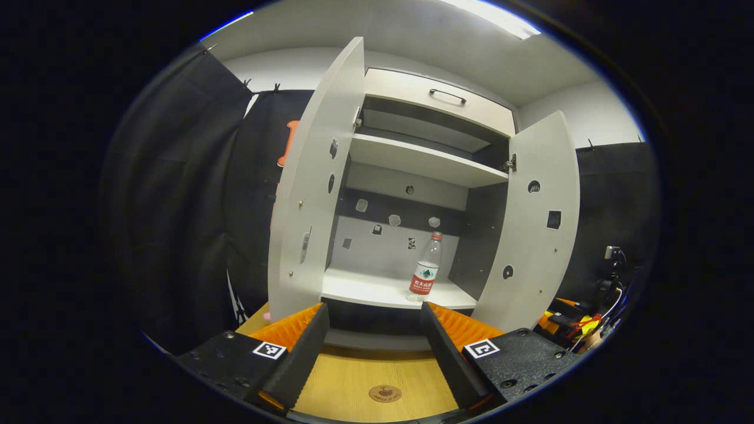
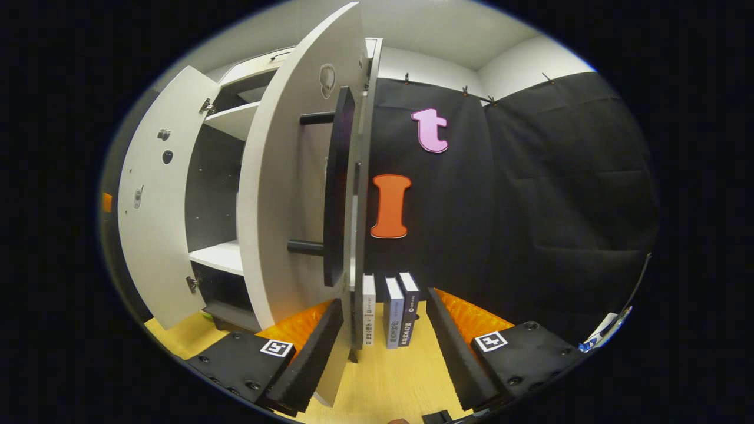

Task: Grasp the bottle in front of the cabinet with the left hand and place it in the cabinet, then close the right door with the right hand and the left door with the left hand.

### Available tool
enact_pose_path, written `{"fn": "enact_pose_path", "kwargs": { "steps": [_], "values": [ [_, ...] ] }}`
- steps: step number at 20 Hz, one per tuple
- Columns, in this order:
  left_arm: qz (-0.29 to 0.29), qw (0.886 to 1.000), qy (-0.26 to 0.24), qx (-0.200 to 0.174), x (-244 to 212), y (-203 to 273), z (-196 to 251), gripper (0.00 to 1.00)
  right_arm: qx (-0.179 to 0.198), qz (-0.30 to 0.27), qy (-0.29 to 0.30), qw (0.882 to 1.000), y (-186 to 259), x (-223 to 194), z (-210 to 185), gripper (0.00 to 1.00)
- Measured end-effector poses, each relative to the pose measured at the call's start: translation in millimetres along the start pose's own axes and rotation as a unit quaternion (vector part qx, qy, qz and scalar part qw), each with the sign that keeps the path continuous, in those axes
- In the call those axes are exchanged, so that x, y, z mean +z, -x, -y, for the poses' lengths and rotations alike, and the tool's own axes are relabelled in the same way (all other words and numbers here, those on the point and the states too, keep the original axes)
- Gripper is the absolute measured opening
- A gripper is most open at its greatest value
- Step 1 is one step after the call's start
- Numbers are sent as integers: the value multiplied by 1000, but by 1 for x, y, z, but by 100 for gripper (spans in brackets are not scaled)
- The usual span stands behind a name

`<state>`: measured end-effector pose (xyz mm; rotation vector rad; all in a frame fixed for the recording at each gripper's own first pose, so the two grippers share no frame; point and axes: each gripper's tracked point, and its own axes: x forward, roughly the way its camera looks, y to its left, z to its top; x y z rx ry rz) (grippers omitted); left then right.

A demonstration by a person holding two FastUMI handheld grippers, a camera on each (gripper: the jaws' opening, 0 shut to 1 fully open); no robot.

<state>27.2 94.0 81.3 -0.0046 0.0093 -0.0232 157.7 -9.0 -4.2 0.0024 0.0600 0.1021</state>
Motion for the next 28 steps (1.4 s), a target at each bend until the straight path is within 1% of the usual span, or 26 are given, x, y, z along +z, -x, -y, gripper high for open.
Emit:
{"fn": "enact_pose_path", "kwargs": {
  "steps": [4,8,13,14,15,18,19,20,23,28],
  "values": [
    [0,1000,0,8,-1,-1,-9,95,25,7,5,1000,-9,4,-38,95],
    [5,1000,-5,22,2,5,-22,95,41,11,9,999,-21,6,-65,95],
    [6,999,-5,36,3,8,-38,95,36,19,20,999,-35,8,-74,96],
    [6,999,-6,39,2,8,-41,95,34,20,19,999,-39,8,-72,87],
    [5,999,-6,41,1,8,-43,95,33,20,18,999,-43,9,-72,96],
    [6,999,-8,45,-1,2,-48,95,31,19,13,999,-49,8,-74,96],
    [6,999,-8,48,-1,2,-49,95,31,19,13,999,-52,8,-75,87],
    [6,999,-8,50,-1,2,-51,95,32,19,13,999,-55,8,-77,95],
    [6,998,-7,59,-1,3,-59,95,33,18,17,999,-64,7,-80,95],
    [7,997,-3,77,-1,6,-76,95,51,20,22,998,-86,7,-103,96]
  ]
}}
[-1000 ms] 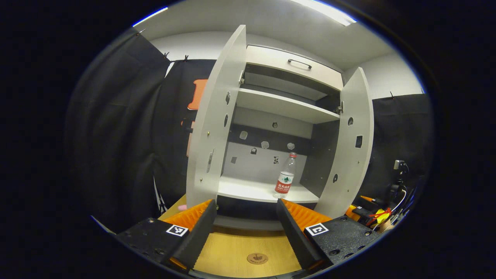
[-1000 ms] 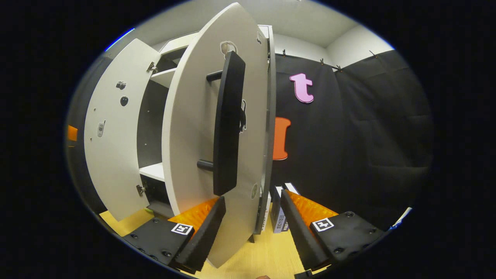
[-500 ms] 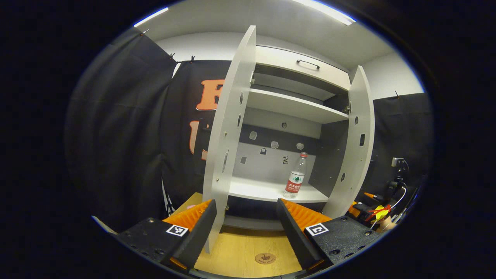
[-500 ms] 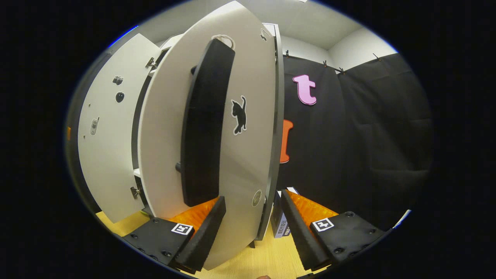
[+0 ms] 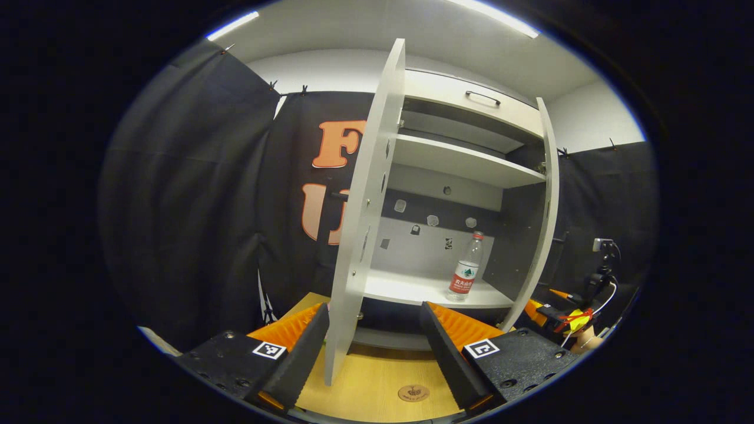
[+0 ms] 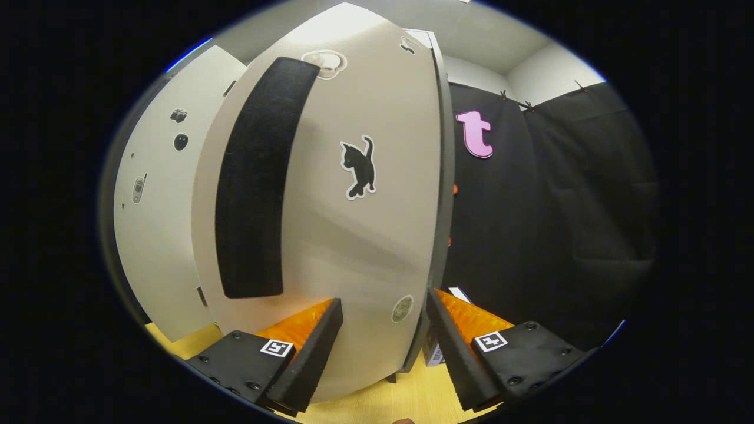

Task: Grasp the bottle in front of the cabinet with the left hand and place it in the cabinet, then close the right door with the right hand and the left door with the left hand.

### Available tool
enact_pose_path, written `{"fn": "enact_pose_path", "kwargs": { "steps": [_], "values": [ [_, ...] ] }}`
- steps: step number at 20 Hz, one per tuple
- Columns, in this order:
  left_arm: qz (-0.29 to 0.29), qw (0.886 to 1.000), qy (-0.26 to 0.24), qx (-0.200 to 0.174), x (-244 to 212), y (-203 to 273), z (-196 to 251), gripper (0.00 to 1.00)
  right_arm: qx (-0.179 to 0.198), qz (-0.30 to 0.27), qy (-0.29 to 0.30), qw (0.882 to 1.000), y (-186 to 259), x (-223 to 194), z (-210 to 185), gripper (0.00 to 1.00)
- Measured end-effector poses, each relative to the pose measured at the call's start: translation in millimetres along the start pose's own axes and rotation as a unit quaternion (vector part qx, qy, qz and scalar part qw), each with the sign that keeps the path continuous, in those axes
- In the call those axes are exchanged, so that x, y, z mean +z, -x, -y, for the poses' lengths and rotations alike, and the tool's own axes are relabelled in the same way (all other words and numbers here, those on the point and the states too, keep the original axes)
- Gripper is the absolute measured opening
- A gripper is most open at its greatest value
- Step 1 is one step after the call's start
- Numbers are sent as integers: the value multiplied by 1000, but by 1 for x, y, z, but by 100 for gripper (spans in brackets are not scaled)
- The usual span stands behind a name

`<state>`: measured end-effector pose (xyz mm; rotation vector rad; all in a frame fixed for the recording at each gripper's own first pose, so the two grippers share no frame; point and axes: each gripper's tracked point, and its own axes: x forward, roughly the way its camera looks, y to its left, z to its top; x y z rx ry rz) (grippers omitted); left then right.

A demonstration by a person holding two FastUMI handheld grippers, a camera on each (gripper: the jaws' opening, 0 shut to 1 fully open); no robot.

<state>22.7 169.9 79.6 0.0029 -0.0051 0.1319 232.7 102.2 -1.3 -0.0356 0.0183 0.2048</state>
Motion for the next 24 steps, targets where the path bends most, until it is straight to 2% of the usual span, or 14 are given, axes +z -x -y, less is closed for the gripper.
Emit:
{"fn": "enact_pose_path", "kwargs": {
  "steps": [1,2,3,6,7,8,9,10,11,14,15,16,24],
  "values": [
    [0,1000,1,4,-1,0,-4,95,2,1,2,1000,-7,2,-4,97],
    [0,1000,1,10,-1,-1,-9,94,4,1,4,1000,-14,3,-9,89],
    [1,1000,1,16,-1,0,-14,94,5,1,6,1000,-22,4,-12,96],
    [0,999,2,33,-2,3,-29,95,1,0,9,1000,-33,5,-16,96],
    [0,999,4,37,-3,3,-34,95,2,2,10,1000,-33,5,-16,88],
    [-1,999,5,41,-4,3,-39,95,1,3,10,1000,-33,5,-16,95],
    [-1,999,6,46,-5,2,-43,95,1,2,10,1000,-34,5,-15,95],
    [-2,999,6,50,-5,1,-46,95,-1,-1,10,1000,-37,5,-14,88],
    [-1,999,6,53,-6,-1,-49,95,-2,-3,7,1000,-39,5,-14,95],
    [2,998,0,60,-7,-3,-57,93,-4,-8,-2,1000,-47,6,-20,95],
    [3,998,-5,66,-6,-4,-62,93,-6,-8,-2,1000,-50,6,-21,88],
    [4,997,-9,73,-6,-4,-68,92,-7,-8,-1,1000,-50,6,-20,95],
    [1,993,-8,121,-18,-15,-107,95,-18,-15,6,1000,-52,6,-21,95]
  ]
}}
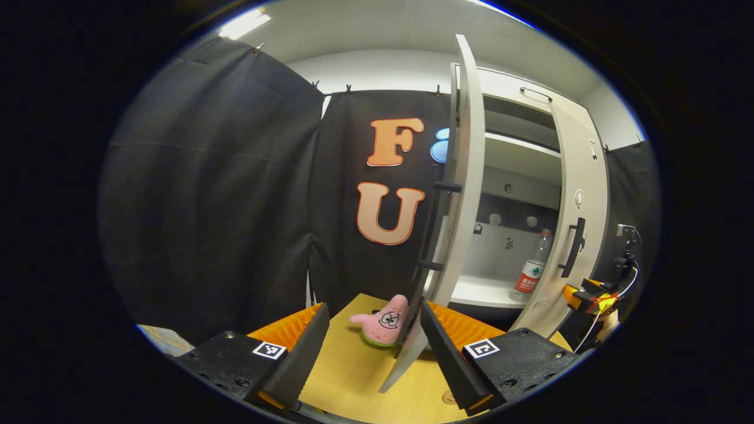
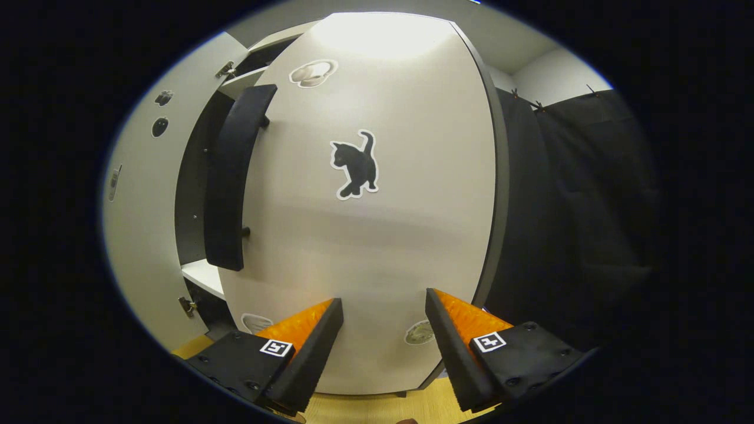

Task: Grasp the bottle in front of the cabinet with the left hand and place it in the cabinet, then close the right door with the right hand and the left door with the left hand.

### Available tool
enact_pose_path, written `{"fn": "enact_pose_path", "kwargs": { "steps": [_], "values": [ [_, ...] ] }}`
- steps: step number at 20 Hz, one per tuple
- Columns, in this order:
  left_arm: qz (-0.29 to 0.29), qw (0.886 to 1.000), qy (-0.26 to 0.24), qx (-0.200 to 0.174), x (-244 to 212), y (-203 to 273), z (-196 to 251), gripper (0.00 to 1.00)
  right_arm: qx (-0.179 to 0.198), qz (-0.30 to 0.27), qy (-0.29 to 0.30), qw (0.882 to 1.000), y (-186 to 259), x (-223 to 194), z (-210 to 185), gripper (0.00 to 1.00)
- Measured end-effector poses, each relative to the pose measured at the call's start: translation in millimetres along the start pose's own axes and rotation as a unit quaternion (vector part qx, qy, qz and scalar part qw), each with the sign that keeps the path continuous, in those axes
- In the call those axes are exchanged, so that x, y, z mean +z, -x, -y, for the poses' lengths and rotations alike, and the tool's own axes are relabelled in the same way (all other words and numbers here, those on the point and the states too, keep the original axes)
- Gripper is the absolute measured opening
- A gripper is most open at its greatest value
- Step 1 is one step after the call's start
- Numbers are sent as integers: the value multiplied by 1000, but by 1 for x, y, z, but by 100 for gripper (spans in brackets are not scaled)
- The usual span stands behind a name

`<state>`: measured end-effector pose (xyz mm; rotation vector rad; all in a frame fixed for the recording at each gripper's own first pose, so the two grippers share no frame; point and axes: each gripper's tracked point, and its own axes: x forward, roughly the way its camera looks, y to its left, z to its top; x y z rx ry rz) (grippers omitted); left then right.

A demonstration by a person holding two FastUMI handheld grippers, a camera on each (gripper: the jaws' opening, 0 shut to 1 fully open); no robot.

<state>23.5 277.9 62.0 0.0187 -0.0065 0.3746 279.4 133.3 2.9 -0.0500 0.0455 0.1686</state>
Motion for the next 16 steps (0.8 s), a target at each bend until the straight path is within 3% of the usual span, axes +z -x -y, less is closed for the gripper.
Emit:
{"fn": "enact_pose_path", "kwargs": {
  "steps": [4,16],
  "values": [
    [-4,1000,-11,22,-10,-19,-15,95,10,-10,-10,1000,1,-1,0,95],
    [-20,999,-36,18,-25,-49,-2,95,32,-20,-5,999,8,-3,3,96]
  ]
}}
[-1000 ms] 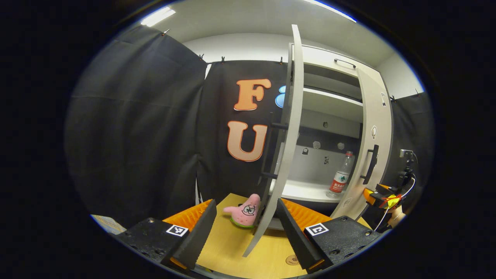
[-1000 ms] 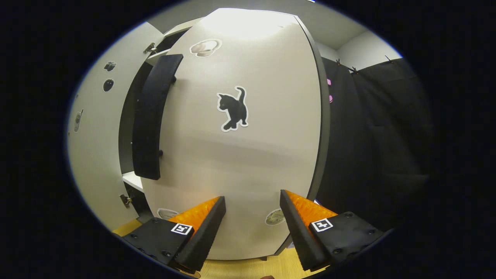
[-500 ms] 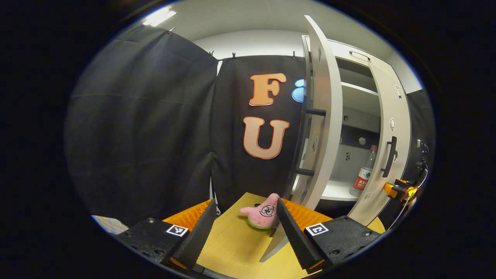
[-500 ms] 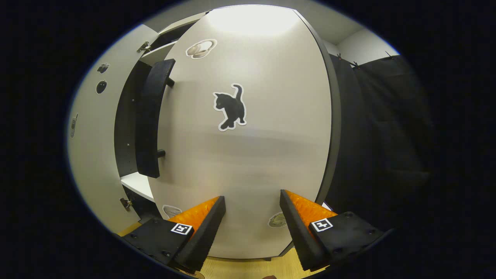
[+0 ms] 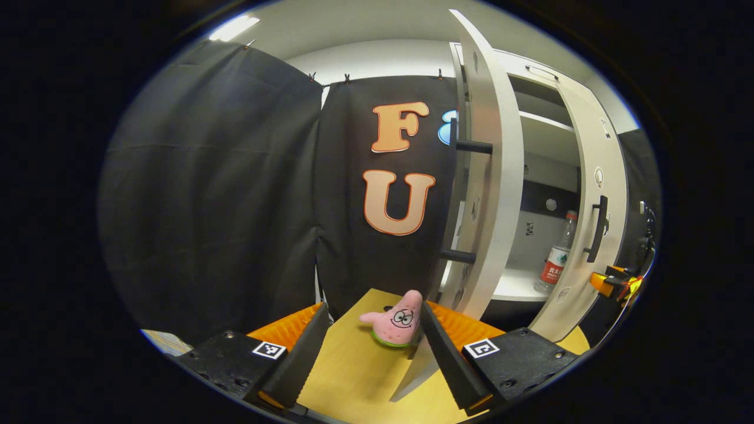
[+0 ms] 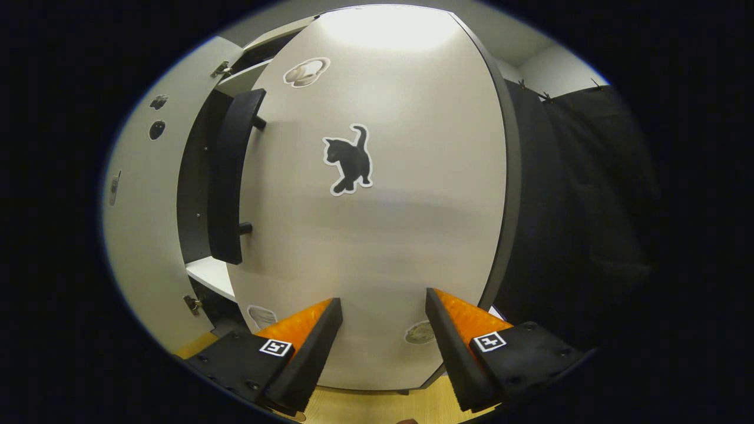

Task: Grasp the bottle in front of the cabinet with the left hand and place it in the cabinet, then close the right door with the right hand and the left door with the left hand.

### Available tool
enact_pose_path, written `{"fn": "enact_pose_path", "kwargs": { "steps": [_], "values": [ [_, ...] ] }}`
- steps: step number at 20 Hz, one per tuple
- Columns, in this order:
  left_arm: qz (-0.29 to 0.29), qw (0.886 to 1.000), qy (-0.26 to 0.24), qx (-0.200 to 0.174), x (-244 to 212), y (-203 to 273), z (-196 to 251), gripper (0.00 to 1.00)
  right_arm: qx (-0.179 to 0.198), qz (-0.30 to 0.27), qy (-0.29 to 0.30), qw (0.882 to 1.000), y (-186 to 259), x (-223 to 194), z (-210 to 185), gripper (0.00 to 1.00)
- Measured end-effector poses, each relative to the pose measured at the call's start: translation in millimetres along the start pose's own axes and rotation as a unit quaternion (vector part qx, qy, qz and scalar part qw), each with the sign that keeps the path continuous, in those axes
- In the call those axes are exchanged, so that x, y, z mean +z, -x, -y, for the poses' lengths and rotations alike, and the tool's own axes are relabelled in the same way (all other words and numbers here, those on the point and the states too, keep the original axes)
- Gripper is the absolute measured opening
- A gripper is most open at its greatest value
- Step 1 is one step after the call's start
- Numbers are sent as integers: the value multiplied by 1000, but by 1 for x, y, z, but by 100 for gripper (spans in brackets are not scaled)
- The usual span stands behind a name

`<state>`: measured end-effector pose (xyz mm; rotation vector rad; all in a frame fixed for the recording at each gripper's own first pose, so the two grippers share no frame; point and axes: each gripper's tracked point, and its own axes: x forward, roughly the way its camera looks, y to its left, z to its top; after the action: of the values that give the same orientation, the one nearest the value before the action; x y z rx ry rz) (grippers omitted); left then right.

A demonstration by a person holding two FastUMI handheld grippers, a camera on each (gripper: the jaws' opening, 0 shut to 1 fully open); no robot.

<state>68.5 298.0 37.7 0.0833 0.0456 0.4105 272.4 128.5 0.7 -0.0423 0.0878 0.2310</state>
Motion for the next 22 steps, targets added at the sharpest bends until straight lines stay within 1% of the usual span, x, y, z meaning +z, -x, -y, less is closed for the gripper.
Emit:
{"fn": "enact_pose_path", "kwargs": {
  "steps": [3,4,5,7,9,12,17,18,19,20,21,22],
  "values": [
    [2,1000,-6,0,1,2,5,95,3,8,1,1000,14,5,6,96],
    [5,1000,-5,-2,3,5,9,92,3,11,3,1000,19,8,9,96],
    [8,1000,-6,-3,6,7,12,94,3,16,5,1000,25,12,13,96],
    [7,1000,-13,-3,4,7,15,94,0,28,11,1000,38,21,21,96],
    [4,1000,-7,-10,3,7,19,94,-3,41,13,999,53,29,28,95],
    [-5,999,17,-41,-2,9,39,94,-6,54,14,998,80,37,37,95],
    [-8,995,11,-98,-5,13,91,94,-22,67,23,997,126,48,57,95],
    [-10,994,13,-109,-7,15,101,92,-24,69,21,997,137,51,62,95],
    [-12,993,16,-119,-10,14,110,94,-27,72,19,997,146,53,66,95],
    [-15,992,20,-128,-12,14,117,92,-31,73,17,997,153,55,72,95],
    [-17,990,24,-135,-13,13,123,94,-36,73,15,997,161,56,77,95],
    [-18,989,28,-142,-13,13,128,94,-40,72,13,997,168,57,81,95]
  ]
}}
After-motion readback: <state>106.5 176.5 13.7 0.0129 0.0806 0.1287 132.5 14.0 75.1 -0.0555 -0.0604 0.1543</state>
